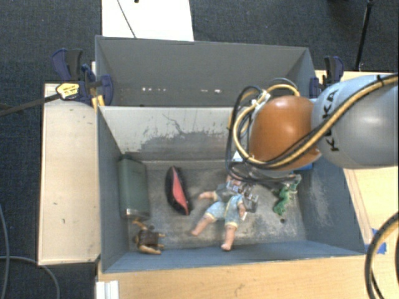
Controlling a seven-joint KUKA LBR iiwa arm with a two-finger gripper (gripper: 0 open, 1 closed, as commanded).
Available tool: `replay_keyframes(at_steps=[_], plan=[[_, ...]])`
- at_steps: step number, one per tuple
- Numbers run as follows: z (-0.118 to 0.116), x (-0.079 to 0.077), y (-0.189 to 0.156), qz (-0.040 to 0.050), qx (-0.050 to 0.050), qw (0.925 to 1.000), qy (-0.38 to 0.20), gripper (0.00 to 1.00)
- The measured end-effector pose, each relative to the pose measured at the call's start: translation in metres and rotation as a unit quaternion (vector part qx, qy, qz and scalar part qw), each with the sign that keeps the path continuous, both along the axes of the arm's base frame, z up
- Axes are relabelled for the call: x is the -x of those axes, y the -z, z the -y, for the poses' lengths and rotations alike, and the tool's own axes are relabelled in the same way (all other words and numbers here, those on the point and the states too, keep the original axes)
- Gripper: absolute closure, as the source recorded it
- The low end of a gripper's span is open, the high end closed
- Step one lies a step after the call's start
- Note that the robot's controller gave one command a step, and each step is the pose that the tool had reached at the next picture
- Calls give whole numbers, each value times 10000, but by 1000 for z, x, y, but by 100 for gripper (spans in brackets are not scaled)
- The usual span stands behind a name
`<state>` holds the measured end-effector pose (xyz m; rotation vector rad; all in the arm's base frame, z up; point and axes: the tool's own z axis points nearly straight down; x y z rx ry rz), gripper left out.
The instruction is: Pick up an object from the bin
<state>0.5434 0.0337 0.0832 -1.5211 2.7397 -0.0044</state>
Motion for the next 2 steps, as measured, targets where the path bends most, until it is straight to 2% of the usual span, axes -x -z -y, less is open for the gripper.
replay_keyframes(at_steps=[1,2], plan=[[-1,2,-13,-51,-2,10000,9,100],[-1,2,-34,-63,0,10000,11,100]])
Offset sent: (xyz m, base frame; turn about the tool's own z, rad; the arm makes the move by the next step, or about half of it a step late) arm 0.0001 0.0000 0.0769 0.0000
